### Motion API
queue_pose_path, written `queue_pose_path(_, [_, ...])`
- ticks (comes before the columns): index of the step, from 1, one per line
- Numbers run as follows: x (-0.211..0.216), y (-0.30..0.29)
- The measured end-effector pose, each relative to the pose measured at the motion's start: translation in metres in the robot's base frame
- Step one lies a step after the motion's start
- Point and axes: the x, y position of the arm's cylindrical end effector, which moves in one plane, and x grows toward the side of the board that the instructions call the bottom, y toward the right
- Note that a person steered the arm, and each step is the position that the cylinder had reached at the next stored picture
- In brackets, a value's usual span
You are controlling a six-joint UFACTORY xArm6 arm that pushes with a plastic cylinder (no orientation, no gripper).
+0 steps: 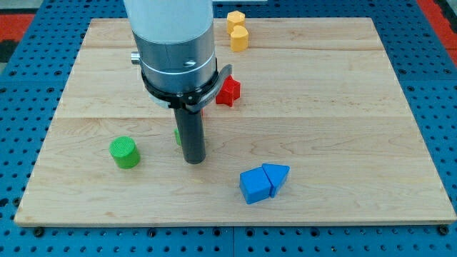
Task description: Push the green star towards yellow hexagon
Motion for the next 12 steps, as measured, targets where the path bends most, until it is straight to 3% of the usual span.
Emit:
queue_pose_path(1, [0.014,-0.029])
queue_pose_path(3, [-0.005,0.037])
queue_pose_path(5, [-0.037,-0.069])
queue_pose_path(6, [-0.045,-0.07])
queue_pose_path(8, [-0.105,-0.079])
queue_pose_path(9, [-0.088,-0.103])
queue_pose_path(10, [-0.134,-0.113])
queue_pose_path(12, [-0.215,-0.053])
